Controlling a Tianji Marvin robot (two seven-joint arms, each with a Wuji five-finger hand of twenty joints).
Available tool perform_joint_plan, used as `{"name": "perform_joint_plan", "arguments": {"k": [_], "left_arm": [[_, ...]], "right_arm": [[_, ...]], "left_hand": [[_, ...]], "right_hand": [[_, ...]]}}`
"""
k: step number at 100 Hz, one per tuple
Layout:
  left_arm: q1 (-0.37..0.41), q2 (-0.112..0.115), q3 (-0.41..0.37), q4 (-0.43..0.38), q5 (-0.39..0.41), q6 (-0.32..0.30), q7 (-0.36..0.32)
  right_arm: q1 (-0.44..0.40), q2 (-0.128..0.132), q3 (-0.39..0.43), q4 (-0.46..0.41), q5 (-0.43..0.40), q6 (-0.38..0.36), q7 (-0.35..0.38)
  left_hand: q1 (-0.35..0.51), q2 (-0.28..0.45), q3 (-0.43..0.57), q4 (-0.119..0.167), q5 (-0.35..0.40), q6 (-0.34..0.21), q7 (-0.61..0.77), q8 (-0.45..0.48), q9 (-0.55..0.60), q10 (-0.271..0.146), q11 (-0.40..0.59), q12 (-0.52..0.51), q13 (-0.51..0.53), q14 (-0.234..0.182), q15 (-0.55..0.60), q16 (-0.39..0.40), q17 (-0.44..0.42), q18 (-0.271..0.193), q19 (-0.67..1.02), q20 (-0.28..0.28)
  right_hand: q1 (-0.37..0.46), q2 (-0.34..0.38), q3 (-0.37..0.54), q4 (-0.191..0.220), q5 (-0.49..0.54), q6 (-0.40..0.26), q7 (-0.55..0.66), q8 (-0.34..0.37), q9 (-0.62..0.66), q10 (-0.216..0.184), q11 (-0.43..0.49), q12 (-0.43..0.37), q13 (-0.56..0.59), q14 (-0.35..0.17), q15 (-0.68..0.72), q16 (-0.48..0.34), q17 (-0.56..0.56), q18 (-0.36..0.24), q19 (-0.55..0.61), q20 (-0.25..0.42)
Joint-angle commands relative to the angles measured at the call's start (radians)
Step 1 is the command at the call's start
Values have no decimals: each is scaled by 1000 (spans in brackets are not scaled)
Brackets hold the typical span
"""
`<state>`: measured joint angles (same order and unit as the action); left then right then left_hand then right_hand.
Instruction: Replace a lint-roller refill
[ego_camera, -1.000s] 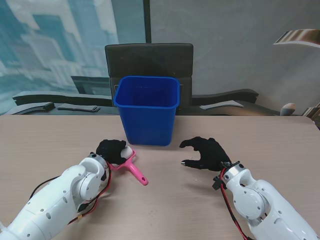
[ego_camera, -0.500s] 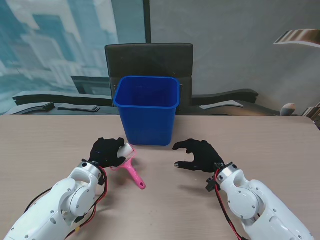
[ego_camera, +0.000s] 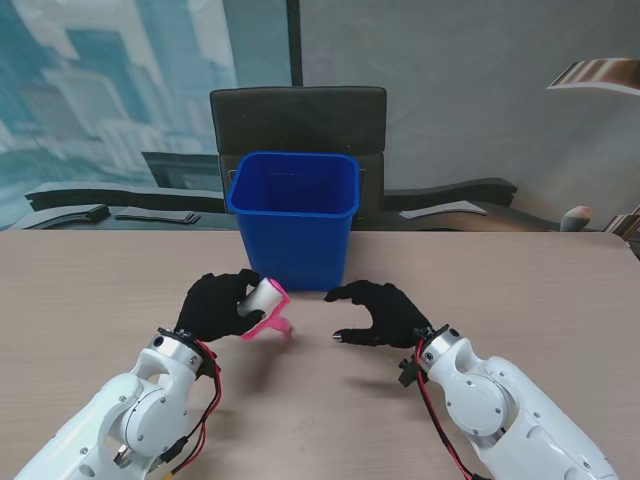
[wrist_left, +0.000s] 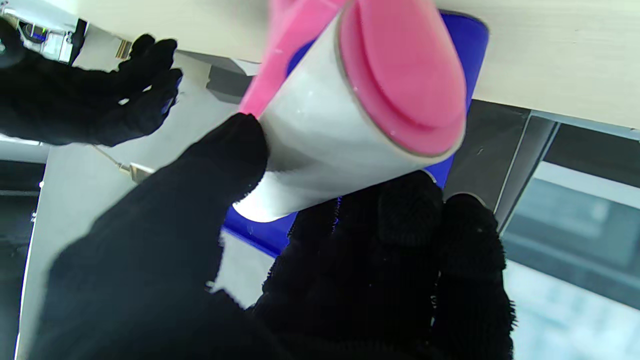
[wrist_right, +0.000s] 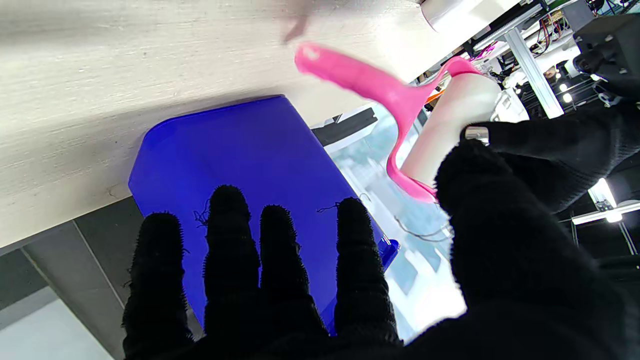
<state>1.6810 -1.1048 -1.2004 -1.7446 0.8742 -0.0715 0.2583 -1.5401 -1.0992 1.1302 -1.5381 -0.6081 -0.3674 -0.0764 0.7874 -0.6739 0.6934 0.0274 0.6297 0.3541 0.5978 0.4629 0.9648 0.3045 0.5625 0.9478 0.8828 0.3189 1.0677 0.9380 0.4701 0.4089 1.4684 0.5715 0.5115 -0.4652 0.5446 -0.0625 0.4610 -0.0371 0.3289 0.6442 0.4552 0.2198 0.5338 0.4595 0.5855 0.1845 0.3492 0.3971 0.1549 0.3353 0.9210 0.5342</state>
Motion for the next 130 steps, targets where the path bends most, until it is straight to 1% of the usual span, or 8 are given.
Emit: {"name": "perform_joint_plan", "arguments": {"k": [1, 21, 60, 80, 100, 112, 120, 130], "left_arm": [[10, -10, -3, -23, -9, -6, -3], [23, -18, -7, -58, -58, -29, 4], [29, -30, 6, -120, -164, -50, -21], [28, -35, 26, -143, -238, -38, -44], [33, -40, 36, -165, -322, -47, -68], [36, -41, 47, -170, -362, -55, -82], [36, -41, 56, -170, -387, -51, -95], [40, -41, 61, -169, -403, -46, -103]], "right_arm": [[-4, -5, 0, -6, -6, -6, 9], [7, -6, -10, 7, -14, -14, -4], [59, -29, -79, 84, -49, -70, -135], [91, -58, -136, 132, -66, -83, -265], [127, -70, -191, 173, -71, -96, -304], [150, -84, -225, 201, -78, -90, -359], [161, -95, -243, 216, -86, -88, -408], [163, -102, -251, 222, -111, -76, -467]], "left_hand": [[248, 50, 441, 192, 17, -112, 77, 28, 16, -98, 150, 97, 25, 25, 68, 17, -21, -15, 21, -2], [248, 52, 438, 192, 14, -111, 75, 26, 15, -99, 149, 97, 24, 23, 67, 14, -23, -17, 19, -3], [248, 59, 428, 191, 10, -110, 65, 17, 11, -106, 146, 92, 19, 17, 65, 7, -24, -27, 19, -4], [247, 64, 423, 192, 10, -110, 59, 11, 7, -110, 145, 90, 17, 13, 63, 4, -25, -32, 20, -5], [247, 68, 417, 194, 8, -116, 62, 10, 7, -114, 147, 88, 17, 8, 63, 2, -25, -40, 20, -8], [247, 70, 414, 195, 6, -116, 64, 10, 7, -116, 148, 87, 16, 3, 61, 0, -26, -42, 20, -10], [247, 71, 412, 195, 5, -117, 65, 9, 6, -117, 147, 85, 16, 2, 62, -1, -26, -44, 19, -12], [248, 71, 410, 195, 4, -116, 65, 9, 4, -117, 146, 84, 16, 2, 61, -2, -27, -45, 19, -13]], "right_hand": [[-36, -32, 13, 32, -31, 9, -19, -14, -49, 3, -13, -8, -31, -56, -21, -13, -15, 6, -17, -11], [-44, -63, 21, 30, -65, -5, -34, -22, -103, 9, -19, -16, -69, -63, -35, -21, -35, -15, -31, -15], [-146, -154, 87, 5, -146, 13, -61, -49, -213, 11, -4, -53, -149, -76, -50, -55, -85, -40, -66, -42], [-100, -208, 96, 8, -150, 23, -27, -33, -212, 10, 40, -55, -140, -83, -23, -62, -84, -63, -55, -70], [-60, -249, 110, 20, -123, 37, 11, -8, -163, 4, 73, -52, -106, -87, -6, -65, -74, -65, -37, -89], [18, -283, 145, 33, -70, 68, 90, 71, -53, -31, 136, -25, -2, -112, 41, -62, -32, -93, 33, -143], [41, -336, 335, 11, 9, 80, 178, 168, 73, -53, 235, 59, 136, -132, 142, -11, 21, -122, 111, -168], [83, -368, 470, -4, 129, -6, 393, 346, 248, -92, 411, 217, 299, -169, 412, 145, 109, -97, 240, -112]]}}
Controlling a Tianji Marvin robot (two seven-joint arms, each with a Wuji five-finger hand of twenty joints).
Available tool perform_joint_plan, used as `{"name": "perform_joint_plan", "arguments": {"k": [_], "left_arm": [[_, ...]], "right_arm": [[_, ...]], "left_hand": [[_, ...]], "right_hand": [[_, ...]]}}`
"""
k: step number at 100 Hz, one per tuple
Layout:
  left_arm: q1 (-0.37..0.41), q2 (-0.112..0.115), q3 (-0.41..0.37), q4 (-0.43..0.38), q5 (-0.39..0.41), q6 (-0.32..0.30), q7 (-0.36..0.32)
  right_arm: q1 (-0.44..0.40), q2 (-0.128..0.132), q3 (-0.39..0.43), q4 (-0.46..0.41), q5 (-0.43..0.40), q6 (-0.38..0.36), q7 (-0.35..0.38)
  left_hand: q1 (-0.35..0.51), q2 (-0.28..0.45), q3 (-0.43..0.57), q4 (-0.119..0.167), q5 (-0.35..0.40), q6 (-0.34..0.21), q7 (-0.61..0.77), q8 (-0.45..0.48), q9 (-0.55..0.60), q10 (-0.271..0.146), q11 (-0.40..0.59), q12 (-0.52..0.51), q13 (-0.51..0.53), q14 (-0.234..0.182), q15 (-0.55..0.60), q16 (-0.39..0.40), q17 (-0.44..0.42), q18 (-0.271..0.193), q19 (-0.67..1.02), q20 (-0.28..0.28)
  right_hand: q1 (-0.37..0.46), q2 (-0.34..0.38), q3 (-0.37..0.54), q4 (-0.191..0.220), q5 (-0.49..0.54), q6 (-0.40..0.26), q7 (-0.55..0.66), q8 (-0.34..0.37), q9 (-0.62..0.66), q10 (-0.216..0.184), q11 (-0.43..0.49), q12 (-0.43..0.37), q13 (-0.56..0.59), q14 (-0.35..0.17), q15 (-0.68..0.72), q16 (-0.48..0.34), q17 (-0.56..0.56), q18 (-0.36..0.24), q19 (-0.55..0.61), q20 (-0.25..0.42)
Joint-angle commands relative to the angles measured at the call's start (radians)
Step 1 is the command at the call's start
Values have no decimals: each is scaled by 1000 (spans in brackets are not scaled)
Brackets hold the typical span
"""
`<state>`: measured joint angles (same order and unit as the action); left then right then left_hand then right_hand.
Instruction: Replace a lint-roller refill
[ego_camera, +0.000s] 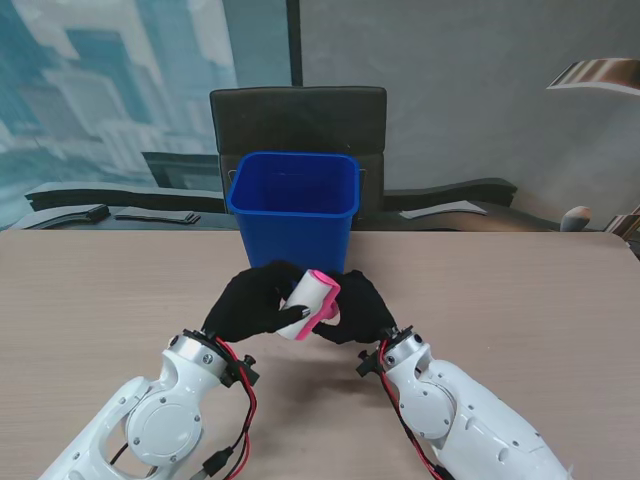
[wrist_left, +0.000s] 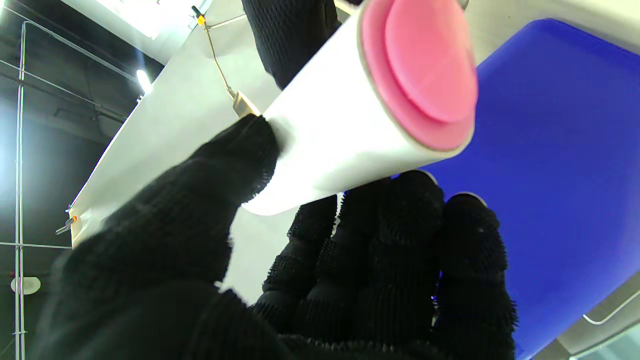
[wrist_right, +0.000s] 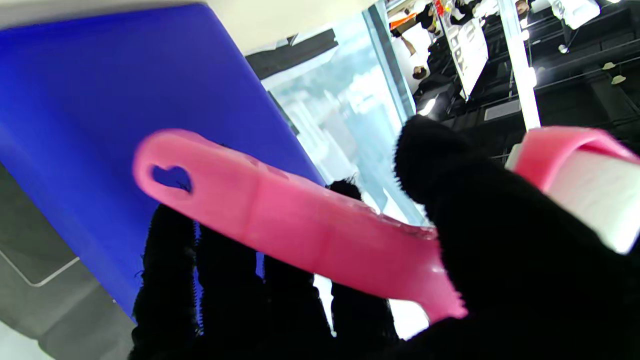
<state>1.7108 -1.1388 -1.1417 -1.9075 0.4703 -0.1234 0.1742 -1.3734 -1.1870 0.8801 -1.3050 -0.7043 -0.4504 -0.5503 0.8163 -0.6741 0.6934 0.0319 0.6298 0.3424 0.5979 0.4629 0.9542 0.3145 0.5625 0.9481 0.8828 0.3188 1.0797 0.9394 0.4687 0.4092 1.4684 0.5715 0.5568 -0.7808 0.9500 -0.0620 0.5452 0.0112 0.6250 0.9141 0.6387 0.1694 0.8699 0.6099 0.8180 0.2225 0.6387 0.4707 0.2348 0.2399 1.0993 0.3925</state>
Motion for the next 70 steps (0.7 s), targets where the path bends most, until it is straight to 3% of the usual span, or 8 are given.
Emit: {"name": "perform_joint_plan", "arguments": {"k": [1, 12, 23, 44, 54, 59, 64, 70], "left_arm": [[11, -7, 3, -6, 0, 6, -20], [21, -8, 1, -11, -21, 18, -25], [28, -9, -2, -13, -20, 25, -21], [28, -11, -2, -7, 5, 30, -1], [24, -11, 1, -5, 3, 34, -4], [22, -11, 3, -2, 1, 33, -5], [20, -10, 3, 2, 1, 27, -8], [17, -6, -1, 11, 0, 4, -20]], "right_arm": [[-4, -15, -1, -11, -16, 8, 4], [-13, -19, 10, -19, -23, 19, -27], [-28, -13, 35, -40, -28, 25, -19], [-59, 12, 106, -82, -42, 16, 57], [-73, 21, 135, -102, -39, -2, 97], [-78, 25, 144, -111, -42, -9, 108], [-83, 27, 150, -117, -46, -12, 111], [-88, 30, 158, -127, -50, -17, 119]], "left_hand": [[219, 71, 409, 191, 3, -105, 65, 8, 14, -127, 145, 83, 15, 1, 48, -4, -26, -45, 19, -13], [221, 74, 405, 189, 2, -104, 65, 7, 11, -125, 144, 81, 12, 2, 43, -8, -29, -47, 17, -16], [223, 77, 400, 184, -1, -105, 63, 5, 8, -125, 144, 80, 8, 2, 39, -9, -32, -47, 17, -17], [225, 78, 396, 180, -5, -105, 64, 4, 4, -125, 144, 77, 4, 2, 35, -14, -37, -51, 14, -20], [231, 84, 374, 166, -9, -106, 62, 1, 0, -122, 130, 61, -7, 4, 14, -30, -47, -61, 10, -19], [245, 100, 325, 140, -14, -108, 51, -8, -5, -114, 89, 26, -28, 9, -30, -62, -62, -81, -3, -5], [253, 138, 201, 149, -25, -111, 22, -29, -6, -99, -4, -19, -65, 10, -76, -101, -81, -98, -63, 101], [181, 184, 45, 129, -50, -111, -40, -63, -47, -76, -99, -76, -148, 4, -136, -146, -127, -92, -128, 118]], "right_hand": [[45, -55, 70, -5, 56, -65, 118, 92, 80, -47, 88, 80, 78, -211, 150, 87, 36, -5, 72, 38], [160, -116, 75, -104, 151, -190, 378, 145, 260, -82, 211, 247, 200, -250, 438, 200, 168, -29, 202, 148], [170, -123, 67, -115, 243, -235, 476, 148, 367, -84, 277, 300, 303, -283, 593, 260, 294, -46, 299, 207], [99, -115, 14, -125, 394, -227, 519, 150, 529, -32, 370, 374, 493, -358, 815, 312, 464, -63, 444, 278], [84, -126, 7, -127, 461, -221, 536, 171, 603, -36, 428, 417, 506, -436, 956, 361, 558, -84, 521, 279], [77, -129, 18, -110, 501, -229, 560, 207, 643, -49, 456, 435, 506, -472, 1012, 396, 605, -95, 555, 271], [72, -135, 39, -82, 538, -242, 584, 246, 676, -62, 478, 450, 507, -504, 1050, 430, 645, -104, 584, 255], [67, -137, 51, -60, 563, -250, 600, 270, 699, -72, 490, 458, 508, -522, 1071, 450, 674, -109, 600, 246]]}}
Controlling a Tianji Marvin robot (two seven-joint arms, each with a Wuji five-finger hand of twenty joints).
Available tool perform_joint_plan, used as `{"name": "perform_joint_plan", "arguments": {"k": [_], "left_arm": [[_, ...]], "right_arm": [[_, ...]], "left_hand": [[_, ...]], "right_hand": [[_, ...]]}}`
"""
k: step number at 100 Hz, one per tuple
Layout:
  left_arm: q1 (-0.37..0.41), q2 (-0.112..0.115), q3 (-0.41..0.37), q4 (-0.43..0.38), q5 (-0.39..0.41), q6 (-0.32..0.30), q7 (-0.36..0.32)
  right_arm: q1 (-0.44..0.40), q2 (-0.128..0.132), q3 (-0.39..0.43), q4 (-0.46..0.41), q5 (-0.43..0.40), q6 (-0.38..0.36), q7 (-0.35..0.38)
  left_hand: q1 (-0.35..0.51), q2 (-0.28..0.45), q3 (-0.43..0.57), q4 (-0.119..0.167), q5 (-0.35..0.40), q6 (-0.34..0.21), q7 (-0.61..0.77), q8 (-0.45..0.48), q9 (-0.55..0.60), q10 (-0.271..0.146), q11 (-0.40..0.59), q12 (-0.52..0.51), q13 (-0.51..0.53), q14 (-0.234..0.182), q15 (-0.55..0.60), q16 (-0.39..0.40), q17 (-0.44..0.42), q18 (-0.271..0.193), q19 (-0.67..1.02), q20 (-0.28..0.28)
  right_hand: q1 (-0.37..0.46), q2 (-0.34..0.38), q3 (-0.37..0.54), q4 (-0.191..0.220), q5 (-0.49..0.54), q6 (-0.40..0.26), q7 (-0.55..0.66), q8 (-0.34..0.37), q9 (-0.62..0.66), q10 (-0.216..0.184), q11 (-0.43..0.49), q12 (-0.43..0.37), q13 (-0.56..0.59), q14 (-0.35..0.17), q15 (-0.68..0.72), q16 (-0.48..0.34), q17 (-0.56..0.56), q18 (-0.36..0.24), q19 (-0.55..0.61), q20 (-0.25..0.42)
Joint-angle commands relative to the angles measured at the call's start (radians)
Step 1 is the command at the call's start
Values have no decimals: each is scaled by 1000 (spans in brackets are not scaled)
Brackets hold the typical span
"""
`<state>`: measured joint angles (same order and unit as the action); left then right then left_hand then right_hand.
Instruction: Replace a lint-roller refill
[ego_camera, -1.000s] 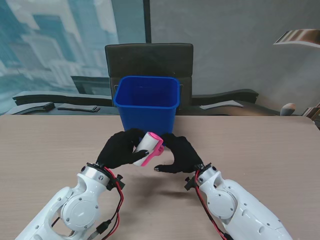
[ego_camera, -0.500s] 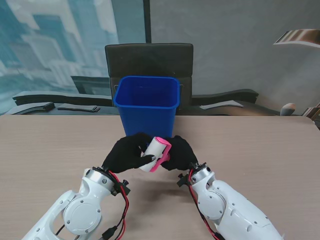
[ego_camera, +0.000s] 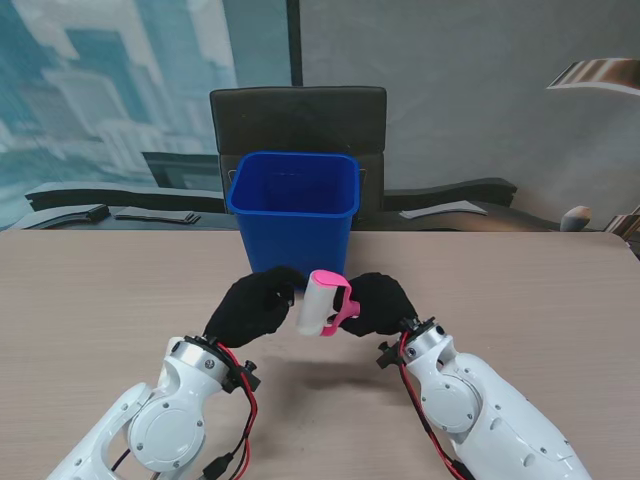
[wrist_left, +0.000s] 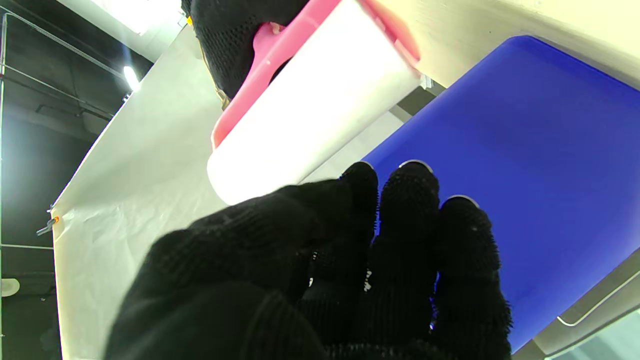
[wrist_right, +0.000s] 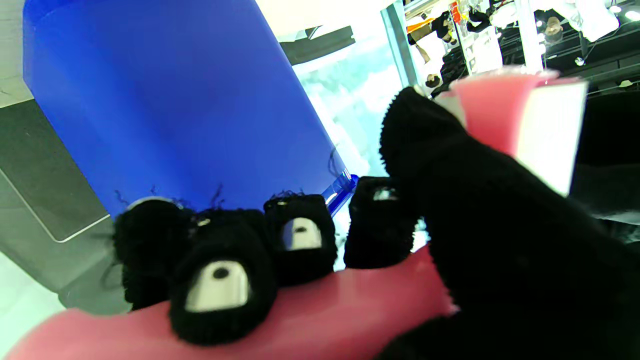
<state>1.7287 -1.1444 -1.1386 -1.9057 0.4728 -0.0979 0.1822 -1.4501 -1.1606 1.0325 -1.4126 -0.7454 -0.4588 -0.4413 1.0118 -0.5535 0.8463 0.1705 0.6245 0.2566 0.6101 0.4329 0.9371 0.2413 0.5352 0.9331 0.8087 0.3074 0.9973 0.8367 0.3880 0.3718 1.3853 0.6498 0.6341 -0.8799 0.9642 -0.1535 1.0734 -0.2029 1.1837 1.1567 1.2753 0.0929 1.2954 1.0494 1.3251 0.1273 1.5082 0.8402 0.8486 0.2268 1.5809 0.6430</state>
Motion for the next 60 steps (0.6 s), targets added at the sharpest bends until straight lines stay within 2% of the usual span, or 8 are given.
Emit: {"name": "perform_joint_plan", "arguments": {"k": [1, 5, 7, 10, 24, 27, 34, 60], "left_arm": [[-1, 0, -5, 10, -2, -25, -31], [-1, 3, -10, 17, -2, -43, -43], [-1, 5, -13, 20, -2, -53, -51], [0, 9, -18, 24, 0, -67, -63], [7, 22, -37, 33, -14, -100, -124], [8, 24, -38, 34, -25, -101, -136], [6, 26, -37, 36, -35, -98, -148], [-17, 22, -14, 55, -43, -58, -145]], "right_arm": [[-13, 4, 7, -21, -9, -10, 13], [-17, 6, 13, -28, -11, -14, 21], [-19, 7, 16, -32, -12, -16, 25], [-23, 9, 21, -37, -15, -18, 30], [-32, 17, 38, -52, -28, -22, 50], [-32, 17, 39, -53, -29, -23, 53], [-33, 19, 41, -54, -31, -24, 57], [-37, 15, 22, -70, -24, -43, 53]], "left_hand": [[-43, 84, -138, 1, -50, -23, -73, -37, -61, 4, -51, -98, -91, 18, -65, -58, -56, -53, -59, 45], [-126, 152, -203, 37, -63, -16, -135, -58, -156, 20, 4, -210, -136, 21, -114, -91, -88, -50, -106, 53], [-165, 199, -253, 65, -74, -15, -170, -70, -210, 25, 25, -315, -162, 24, -147, -107, -108, -48, -134, 55], [-194, 214, -291, 74, -87, -12, -206, -83, -254, 33, 17, -391, -193, 26, -187, -125, -129, -46, -165, 55], [-270, 181, -379, 6, -124, 14, -356, -133, -378, 65, -102, -478, -303, 11, -346, -195, -212, -39, -307, 50], [-280, 174, -391, -7, -126, 20, -375, -138, -391, 69, -116, -487, -318, 22, -369, -206, -222, -37, -328, 50], [-295, 160, -406, -24, -129, 33, -401, -144, -404, 76, -131, -496, -326, 6, -387, -214, -229, -36, -346, 53], [-320, 155, -435, -83, -111, 57, -443, -150, -409, 86, -139, -505, -331, 11, -400, -221, -231, -33, -361, 64]], "right_hand": [[-13, -36, 37, 32, 36, -36, 42, 29, 64, 5, 65, 19, 1, -428, 203, 82, 62, -95, 119, -5], [-14, -35, 39, 36, 39, -37, 43, 33, 69, 3, 67, 20, 1, -430, 207, 85, 67, -96, 122, -6], [-15, -35, 39, 37, 40, -37, 44, 34, 70, 3, 67, 20, 1, -431, 207, 86, 68, -96, 123, -7], [-13, -37, 40, 38, 41, -36, 43, 35, 70, 2, 67, 21, 1, -432, 208, 87, 70, -96, 124, -7], [-14, -37, 43, 40, 44, -37, 40, 40, 72, 3, 66, 23, 0, -433, 209, 91, 70, -95, 125, -11], [-14, -39, 43, 40, 44, -35, 39, 41, 72, 3, 65, 24, 0, -432, 209, 92, 70, -95, 125, -12], [-14, -40, 44, 40, 45, -34, 38, 42, 72, 3, 65, 25, 1, -432, 208, 93, 70, -95, 126, -13], [-18, -35, 44, 39, 46, -33, 35, 46, 72, 3, 64, 27, 1, -432, 207, 96, 70, -95, 128, -17]]}}
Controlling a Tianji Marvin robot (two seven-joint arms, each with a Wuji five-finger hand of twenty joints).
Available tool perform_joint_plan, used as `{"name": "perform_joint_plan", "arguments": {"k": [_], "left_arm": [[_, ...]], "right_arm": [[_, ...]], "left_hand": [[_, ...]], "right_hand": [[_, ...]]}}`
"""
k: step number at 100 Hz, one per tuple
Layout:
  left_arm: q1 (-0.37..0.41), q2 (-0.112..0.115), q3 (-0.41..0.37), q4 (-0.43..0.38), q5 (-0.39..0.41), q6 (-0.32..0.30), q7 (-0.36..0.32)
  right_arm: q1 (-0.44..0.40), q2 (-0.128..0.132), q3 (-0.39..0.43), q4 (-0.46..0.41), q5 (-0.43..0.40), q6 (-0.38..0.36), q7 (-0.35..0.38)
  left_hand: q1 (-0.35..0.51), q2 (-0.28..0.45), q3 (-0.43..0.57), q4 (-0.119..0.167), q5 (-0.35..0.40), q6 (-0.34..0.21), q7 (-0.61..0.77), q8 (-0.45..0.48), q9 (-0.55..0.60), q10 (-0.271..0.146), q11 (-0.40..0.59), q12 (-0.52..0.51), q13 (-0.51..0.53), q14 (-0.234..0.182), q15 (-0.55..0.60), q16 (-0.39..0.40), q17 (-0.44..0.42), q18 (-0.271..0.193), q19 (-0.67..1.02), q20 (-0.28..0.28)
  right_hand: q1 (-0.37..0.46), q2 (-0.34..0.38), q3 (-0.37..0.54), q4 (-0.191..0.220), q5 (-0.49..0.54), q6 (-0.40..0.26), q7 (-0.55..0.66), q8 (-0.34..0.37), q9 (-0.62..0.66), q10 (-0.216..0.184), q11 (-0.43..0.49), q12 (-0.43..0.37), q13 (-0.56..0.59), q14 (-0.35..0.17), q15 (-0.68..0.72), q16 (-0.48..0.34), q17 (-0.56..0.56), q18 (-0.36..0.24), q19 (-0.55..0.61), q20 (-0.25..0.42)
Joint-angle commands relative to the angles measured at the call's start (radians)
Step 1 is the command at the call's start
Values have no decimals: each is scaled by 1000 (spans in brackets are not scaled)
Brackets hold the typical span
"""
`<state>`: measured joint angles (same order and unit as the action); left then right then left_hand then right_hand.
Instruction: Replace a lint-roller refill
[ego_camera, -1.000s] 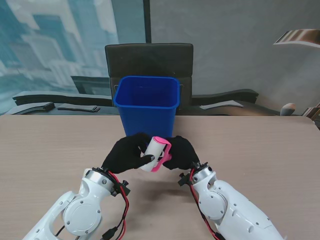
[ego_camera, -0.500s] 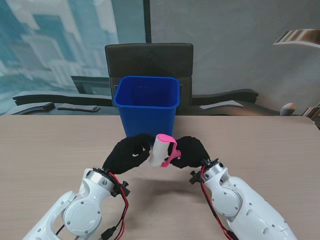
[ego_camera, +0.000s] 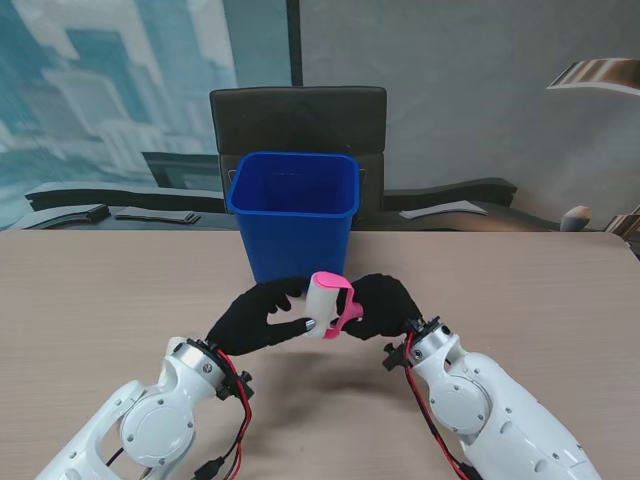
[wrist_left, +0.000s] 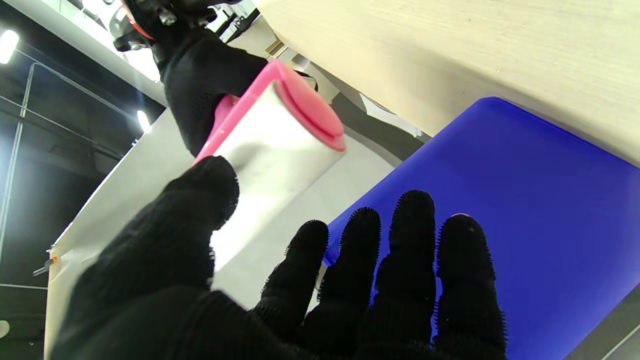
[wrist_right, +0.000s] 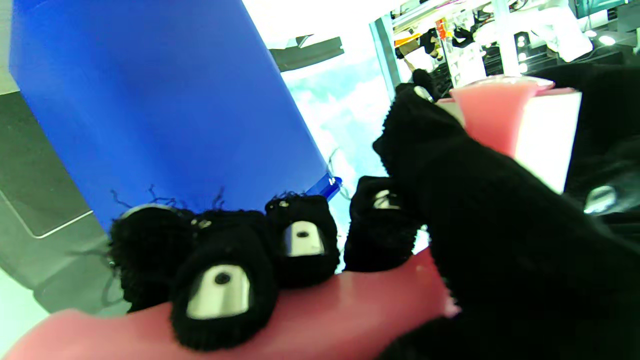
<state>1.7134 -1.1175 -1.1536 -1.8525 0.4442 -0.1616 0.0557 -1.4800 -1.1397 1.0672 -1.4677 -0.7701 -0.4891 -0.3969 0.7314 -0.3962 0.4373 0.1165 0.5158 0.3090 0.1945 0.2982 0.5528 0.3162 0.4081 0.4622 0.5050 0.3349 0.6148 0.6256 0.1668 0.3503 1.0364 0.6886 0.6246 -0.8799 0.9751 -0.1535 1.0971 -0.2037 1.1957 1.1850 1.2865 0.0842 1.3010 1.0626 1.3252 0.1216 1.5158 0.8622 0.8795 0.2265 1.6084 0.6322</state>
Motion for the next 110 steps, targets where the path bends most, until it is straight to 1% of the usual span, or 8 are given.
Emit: {"name": "perform_joint_plan", "arguments": {"k": [1, 42, 60, 75, 85, 98, 104, 110], "left_arm": [[-3, -5, 2, 2, -16, 7, -19], [-12, -10, 37, 17, -45, 26, -10], [-10, -13, 37, 18, -62, 18, -5], [-8, -18, 40, 17, -70, 15, 12], [-9, -22, 44, 17, -74, 15, 28], [-5, -26, 43, 15, -67, 17, 52], [0, -27, 37, 12, -57, 19, 58], [4, -27, 32, 9, -52, 22, 62]], "right_arm": [[-7, -6, -14, -15, 1, -13, 7], [4, -11, -43, -13, 18, -20, 11], [9, -12, -53, -9, 29, -23, 21], [13, -13, -62, -6, 40, -25, 28], [15, -14, -67, -5, 45, -27, 30], [11, -14, -63, -9, 39, -30, 23], [3, -7, -47, -19, 40, -38, 52], [-4, 1, -29, -29, 41, -51, 90]], "left_hand": [[-39, -2, -27, -30, 0, 6, -28, -14, -25, 12, -12, -34, -27, -16, -18, -10, -10, -12, -13, 25], [1, 20, -5, -71, 119, -47, 102, 86, 98, -14, 66, -6, 54, -14, 53, 7, 43, -11, 39, 48], [41, 37, 6, -55, 166, -98, 271, 152, 192, -46, 118, 10, 112, -21, 101, 10, 75, -8, 82, 42], [113, -42, 47, -99, 185, -139, 461, 141, 278, -65, 178, 26, 186, -25, 178, 20, 123, -3, 150, 32], [217, -102, 165, -94, 192, -173, 597, 84, 371, -85, 149, 126, 242, -34, 232, 19, 166, -8, 204, 18], [338, -133, 328, -47, 220, -187, 654, 48, 494, -108, 19, 219, 302, -25, 258, 18, 211, -14, 245, 4], [350, -135, 343, -36, 228, -183, 656, 51, 502, -107, 30, 237, 316, -20, 270, 30, 219, -15, 257, 4], [356, -132, 346, -35, 231, -180, 656, 53, 502, -105, 40, 252, 320, -17, 280, 39, 222, -14, 265, 4]], "right_hand": [[-8, -35, 33, 40, 23, -32, 23, 18, 61, 12, 58, 14, 1, -426, 200, 74, 39, -95, 100, -6], [-10, -31, 33, 37, 20, -36, 20, 21, 61, 11, 57, 16, 1, -426, 199, 77, 35, -97, 99, -11], [-10, -30, 33, 37, 20, -36, 19, 22, 61, 11, 57, 17, 1, -426, 199, 77, 34, -96, 98, -13], [-11, -29, 33, 36, 20, -36, 19, 22, 61, 11, 57, 17, 1, -426, 198, 78, 34, -96, 99, -13], [-13, -27, 33, 35, 20, -36, 19, 22, 56, 9, 55, 17, 0, -424, 191, 75, 27, -95, 94, -15], [-10, -25, -11, -40, -69, -33, -76, -39, -42, 2, -87, -39, 1, -302, -52, -65, -89, -66, -29, -37], [18, -29, -38, -53, -177, -32, -178, -225, -144, 42, -255, -146, -40, -189, -327, -205, -175, -44, -133, -47], [18, -27, -44, -49, -247, -24, -231, -349, -222, 43, -377, -246, -110, -138, -548, -266, -241, -31, -213, -54]]}}
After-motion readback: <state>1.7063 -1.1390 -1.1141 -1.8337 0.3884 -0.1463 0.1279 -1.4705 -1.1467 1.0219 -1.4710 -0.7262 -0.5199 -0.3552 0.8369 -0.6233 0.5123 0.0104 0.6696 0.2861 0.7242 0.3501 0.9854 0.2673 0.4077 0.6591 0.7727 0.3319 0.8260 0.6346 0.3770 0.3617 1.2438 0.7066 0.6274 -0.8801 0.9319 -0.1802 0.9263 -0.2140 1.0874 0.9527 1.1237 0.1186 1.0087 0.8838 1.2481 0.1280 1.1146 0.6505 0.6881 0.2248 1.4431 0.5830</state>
